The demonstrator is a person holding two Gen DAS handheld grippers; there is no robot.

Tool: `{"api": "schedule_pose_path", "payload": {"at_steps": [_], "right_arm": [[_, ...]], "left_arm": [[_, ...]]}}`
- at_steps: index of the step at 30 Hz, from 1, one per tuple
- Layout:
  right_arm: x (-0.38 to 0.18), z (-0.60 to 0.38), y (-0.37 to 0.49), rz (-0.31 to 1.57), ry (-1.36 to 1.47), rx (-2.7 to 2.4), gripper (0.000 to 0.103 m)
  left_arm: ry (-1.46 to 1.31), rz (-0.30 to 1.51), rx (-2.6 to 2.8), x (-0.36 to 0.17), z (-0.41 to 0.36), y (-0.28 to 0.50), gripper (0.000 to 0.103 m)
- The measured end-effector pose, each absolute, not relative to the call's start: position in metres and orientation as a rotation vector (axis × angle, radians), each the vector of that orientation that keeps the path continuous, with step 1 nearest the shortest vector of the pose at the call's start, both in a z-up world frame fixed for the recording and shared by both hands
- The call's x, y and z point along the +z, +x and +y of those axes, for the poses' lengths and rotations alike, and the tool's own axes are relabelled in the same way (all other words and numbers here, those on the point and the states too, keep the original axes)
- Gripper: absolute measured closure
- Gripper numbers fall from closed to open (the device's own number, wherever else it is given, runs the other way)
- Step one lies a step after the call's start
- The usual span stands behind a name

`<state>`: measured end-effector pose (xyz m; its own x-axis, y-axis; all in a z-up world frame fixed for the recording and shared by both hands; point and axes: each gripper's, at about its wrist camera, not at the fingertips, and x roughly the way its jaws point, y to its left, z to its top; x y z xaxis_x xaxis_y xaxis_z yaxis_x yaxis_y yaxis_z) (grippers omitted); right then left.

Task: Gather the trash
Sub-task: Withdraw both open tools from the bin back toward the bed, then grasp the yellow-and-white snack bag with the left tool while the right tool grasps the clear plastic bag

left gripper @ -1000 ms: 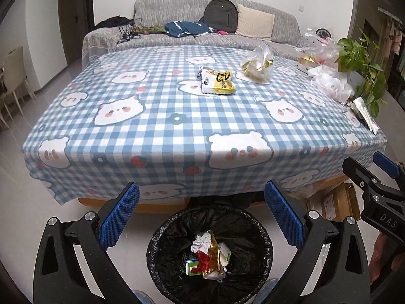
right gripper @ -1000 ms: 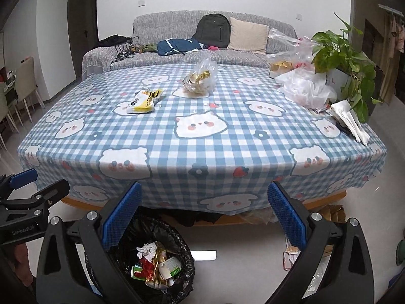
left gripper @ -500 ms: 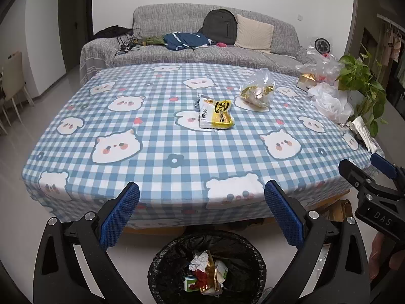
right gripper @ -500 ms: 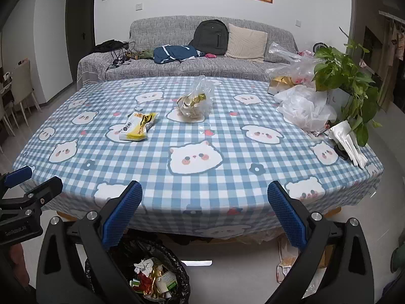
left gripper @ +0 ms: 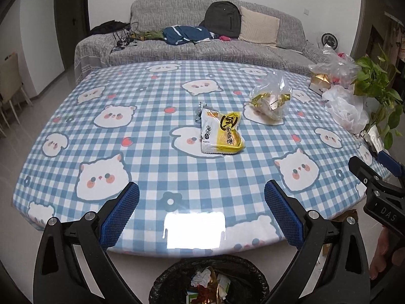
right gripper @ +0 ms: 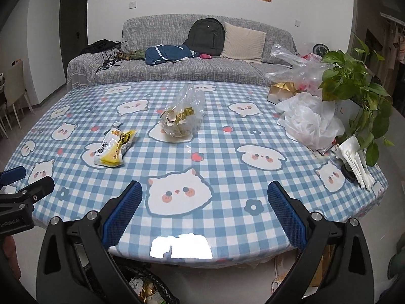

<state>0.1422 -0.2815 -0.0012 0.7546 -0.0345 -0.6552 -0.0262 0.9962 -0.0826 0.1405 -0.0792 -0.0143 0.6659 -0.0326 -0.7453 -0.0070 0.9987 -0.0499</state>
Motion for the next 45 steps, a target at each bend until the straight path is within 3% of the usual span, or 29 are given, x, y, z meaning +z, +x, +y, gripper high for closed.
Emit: {"api": "schedule_pose_path", "payload": {"at_steps": [39, 44, 45], "right_arm": [[-0.046, -0.264, 0.354, 0.807, -0.002, 0.092, 0.008], [-0.057, -0.257, 0.362, 0.825, -0.028, 0.099, 0.008], [-0.059, -0.256, 0.363, 0.829, -0.037, 0.1, 0.012]], "left_arm": [[-0.061, 0.965, -0.019, -0.082, -0.1, 0.317, 0.007], [-0.039, 0.987, -0.018, -0.089, -0.107, 0.318, 0.02], [-0.037, 0.991, -0.016, -0.09, -0.107, 0.318, 0.022]]}}
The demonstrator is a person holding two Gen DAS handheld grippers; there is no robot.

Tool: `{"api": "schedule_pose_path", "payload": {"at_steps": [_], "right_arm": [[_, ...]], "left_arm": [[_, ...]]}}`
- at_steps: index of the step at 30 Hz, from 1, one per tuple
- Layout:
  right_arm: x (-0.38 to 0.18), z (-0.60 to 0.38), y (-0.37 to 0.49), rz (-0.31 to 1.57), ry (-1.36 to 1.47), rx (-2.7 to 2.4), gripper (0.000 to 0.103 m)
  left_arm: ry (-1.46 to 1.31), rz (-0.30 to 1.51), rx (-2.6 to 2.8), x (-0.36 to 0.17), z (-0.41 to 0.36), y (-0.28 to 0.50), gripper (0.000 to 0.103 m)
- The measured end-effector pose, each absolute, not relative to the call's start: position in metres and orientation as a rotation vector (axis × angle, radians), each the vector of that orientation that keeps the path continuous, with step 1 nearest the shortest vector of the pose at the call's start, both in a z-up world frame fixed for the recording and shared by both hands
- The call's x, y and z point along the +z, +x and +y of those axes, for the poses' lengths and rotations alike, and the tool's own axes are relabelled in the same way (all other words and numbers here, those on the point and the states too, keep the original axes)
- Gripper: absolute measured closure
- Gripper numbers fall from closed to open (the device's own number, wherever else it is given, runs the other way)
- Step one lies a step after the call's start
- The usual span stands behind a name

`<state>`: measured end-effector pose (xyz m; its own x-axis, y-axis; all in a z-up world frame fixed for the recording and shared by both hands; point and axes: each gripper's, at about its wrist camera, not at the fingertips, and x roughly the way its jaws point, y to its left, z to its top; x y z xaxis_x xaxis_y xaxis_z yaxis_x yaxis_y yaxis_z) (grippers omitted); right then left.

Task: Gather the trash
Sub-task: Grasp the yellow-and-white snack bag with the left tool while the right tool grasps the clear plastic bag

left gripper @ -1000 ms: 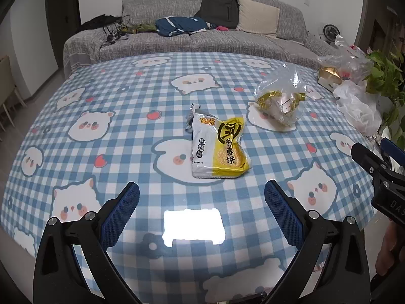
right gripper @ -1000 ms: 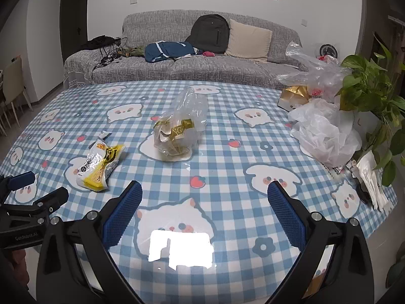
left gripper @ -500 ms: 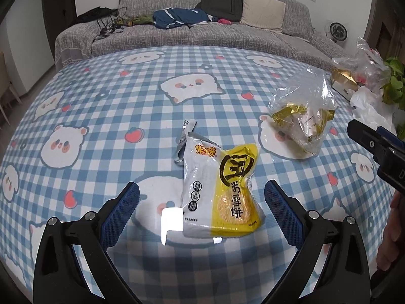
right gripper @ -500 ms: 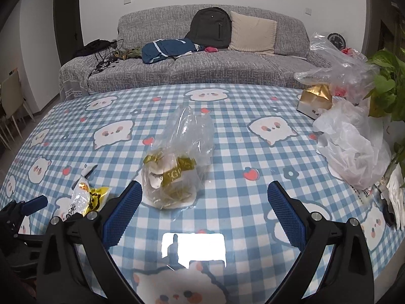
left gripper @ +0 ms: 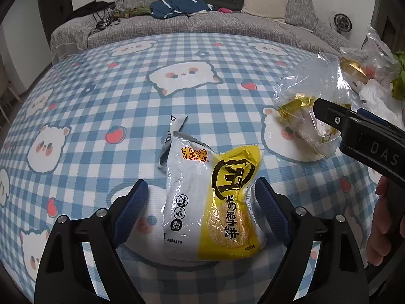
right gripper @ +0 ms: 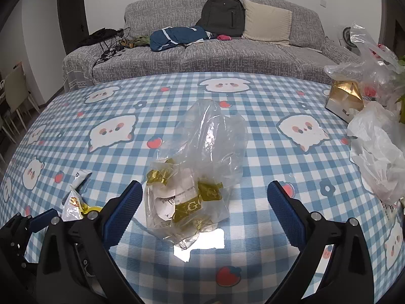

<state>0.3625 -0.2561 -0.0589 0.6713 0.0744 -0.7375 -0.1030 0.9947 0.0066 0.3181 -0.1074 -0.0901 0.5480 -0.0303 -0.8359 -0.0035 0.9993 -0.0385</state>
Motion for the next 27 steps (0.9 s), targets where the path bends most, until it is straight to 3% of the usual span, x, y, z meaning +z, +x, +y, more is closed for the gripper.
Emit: {"api": "schedule_pose_path", "payload": {"at_steps": [5, 11, 19, 21, 27], "right_arm": [[-0.067, -0.256, 0.368, 0.872, -0.017, 0.129, 0.028], [-0.073, -0.252, 0.37, 0.909, -0.019, 0.157, 0.055], [-0.075, -0.257, 0.37, 0.924, 0.003, 0.153, 0.089], [-0.072, -0.259, 0.367, 0.917, 0.002, 0.153, 0.094], [-0.067, -0.262, 0.357, 0.908, -0.019, 0.128, 0.095]], "left_arm": [[-0.021, 0.985, 0.007, -0.09, -0.112, 0.319, 0.037], [-0.027, 0.979, 0.016, -0.09, -0.115, 0.321, 0.047], [-0.049, 0.974, -0.003, -0.088, -0.113, 0.322, 0.07], [-0.049, 0.97, -0.01, -0.088, -0.113, 0.321, 0.072], [-0.073, 0.966, -0.016, -0.086, -0.11, 0.315, 0.074]]}}
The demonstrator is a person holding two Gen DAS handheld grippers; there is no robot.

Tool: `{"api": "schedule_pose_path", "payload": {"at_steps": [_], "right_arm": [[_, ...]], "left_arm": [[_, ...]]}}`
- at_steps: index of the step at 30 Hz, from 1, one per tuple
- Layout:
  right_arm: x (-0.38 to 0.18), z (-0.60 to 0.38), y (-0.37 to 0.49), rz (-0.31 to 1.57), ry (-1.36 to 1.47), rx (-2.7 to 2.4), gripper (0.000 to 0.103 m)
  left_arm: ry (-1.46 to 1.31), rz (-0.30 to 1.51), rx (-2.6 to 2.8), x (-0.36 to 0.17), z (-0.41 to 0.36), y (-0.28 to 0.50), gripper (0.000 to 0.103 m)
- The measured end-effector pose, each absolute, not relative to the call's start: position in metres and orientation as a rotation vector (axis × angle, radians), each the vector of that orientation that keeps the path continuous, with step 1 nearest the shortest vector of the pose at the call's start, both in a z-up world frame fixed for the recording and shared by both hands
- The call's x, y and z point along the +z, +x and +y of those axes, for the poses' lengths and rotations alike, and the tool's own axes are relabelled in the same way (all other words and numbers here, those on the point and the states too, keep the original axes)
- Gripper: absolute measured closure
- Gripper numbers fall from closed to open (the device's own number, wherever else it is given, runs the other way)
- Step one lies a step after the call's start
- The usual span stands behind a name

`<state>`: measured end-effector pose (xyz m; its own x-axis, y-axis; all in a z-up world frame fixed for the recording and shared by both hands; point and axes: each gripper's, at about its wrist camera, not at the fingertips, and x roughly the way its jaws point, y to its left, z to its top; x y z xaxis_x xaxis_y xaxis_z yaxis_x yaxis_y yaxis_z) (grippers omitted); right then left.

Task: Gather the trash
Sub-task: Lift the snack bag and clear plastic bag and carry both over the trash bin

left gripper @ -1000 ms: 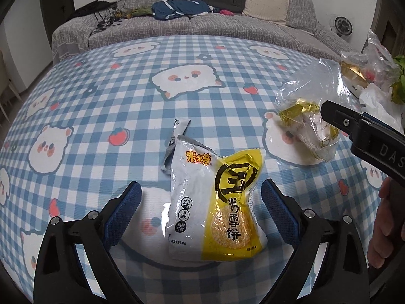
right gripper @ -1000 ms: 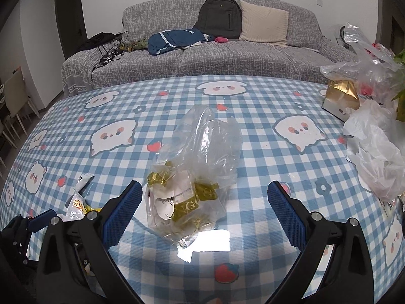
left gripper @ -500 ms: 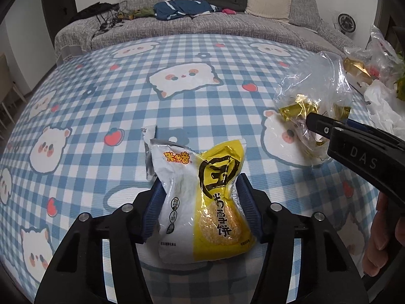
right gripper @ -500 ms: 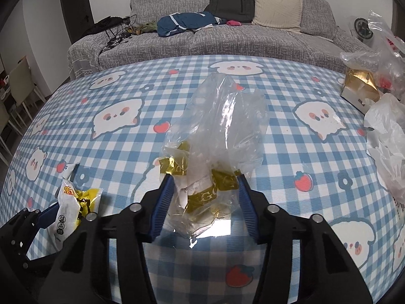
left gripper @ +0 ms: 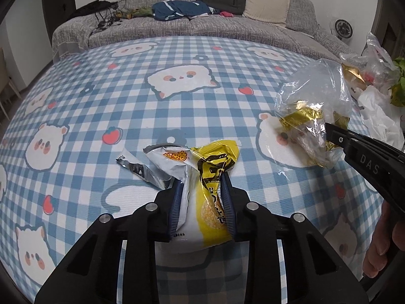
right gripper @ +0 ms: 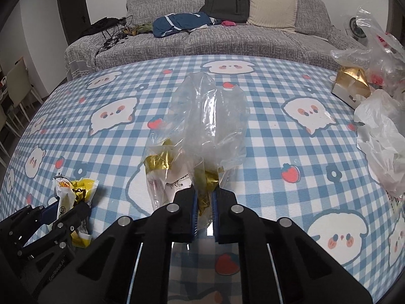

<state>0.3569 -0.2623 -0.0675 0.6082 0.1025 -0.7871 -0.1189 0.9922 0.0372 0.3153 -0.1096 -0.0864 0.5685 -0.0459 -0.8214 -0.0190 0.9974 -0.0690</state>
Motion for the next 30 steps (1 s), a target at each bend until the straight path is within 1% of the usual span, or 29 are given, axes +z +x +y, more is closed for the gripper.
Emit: {"api": "schedule_pose_path", "payload": {"at_steps": [11, 30], "right_arm": [[-0.051, -0.264, 0.319, 0.892, -0.006, 0.099, 0.095], [-0.028, -0.262, 0.251, 0.855, -0.082, 0.075, 0.095]], "left_arm": [[-0.074, 0.942, -0.042, -0.071, -0.11, 0.286, 0.074], [-0.048, 0.923, -0.032, -0.043, -0.105, 0.222, 0.074]]}}
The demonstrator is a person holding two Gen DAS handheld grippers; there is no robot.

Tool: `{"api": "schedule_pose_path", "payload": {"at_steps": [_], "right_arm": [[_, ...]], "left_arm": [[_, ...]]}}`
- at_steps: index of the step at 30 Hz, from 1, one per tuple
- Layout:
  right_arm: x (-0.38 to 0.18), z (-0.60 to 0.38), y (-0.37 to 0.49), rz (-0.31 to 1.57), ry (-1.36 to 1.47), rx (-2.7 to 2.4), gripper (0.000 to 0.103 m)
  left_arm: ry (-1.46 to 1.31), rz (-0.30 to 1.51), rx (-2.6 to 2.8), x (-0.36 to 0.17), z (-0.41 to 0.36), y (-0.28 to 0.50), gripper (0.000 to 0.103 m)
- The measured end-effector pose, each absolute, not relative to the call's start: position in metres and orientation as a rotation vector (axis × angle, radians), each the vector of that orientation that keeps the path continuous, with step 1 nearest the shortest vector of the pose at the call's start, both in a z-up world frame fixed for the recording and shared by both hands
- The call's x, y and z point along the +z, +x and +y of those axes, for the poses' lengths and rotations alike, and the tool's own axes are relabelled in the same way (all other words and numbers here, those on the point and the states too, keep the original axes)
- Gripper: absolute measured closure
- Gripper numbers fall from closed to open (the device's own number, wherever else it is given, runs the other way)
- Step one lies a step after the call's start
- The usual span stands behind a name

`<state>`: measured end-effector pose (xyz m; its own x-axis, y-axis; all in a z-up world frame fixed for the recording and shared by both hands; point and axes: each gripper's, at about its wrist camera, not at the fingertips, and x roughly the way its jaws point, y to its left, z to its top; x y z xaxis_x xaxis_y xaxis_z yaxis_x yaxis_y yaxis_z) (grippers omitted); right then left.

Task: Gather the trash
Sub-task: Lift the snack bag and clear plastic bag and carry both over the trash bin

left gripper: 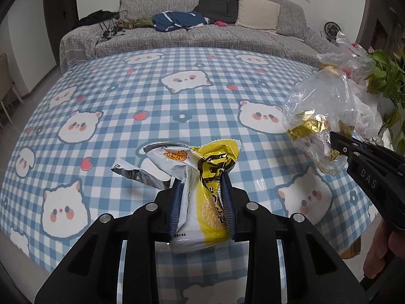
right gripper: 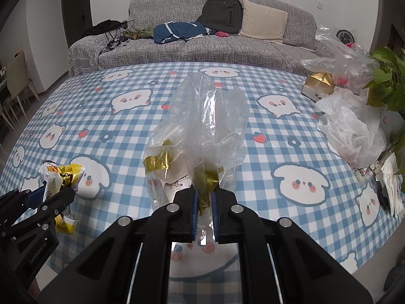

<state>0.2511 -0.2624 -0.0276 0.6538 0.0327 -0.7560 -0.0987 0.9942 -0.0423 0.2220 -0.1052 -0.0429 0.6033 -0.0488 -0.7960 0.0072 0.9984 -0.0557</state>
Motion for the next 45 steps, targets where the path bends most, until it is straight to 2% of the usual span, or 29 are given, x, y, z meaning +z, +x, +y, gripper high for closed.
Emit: {"api": "schedule_pose_path", "payload": {"at_steps": [21, 45], "right_arm": [[-0.008, -0.259, 0.172, 0.817, -0.12, 0.075, 0.095], [-0.013, -0.256, 0.075, 0.807, -0.145, 0.116, 0.095]], "left_arm": [[-0.021, 0.917, -0.027, -0.031, -0.108, 0.151, 0.074], [-0.036, 0.912, -0.048, -0.034, -0.112, 0.065, 0.074]]}}
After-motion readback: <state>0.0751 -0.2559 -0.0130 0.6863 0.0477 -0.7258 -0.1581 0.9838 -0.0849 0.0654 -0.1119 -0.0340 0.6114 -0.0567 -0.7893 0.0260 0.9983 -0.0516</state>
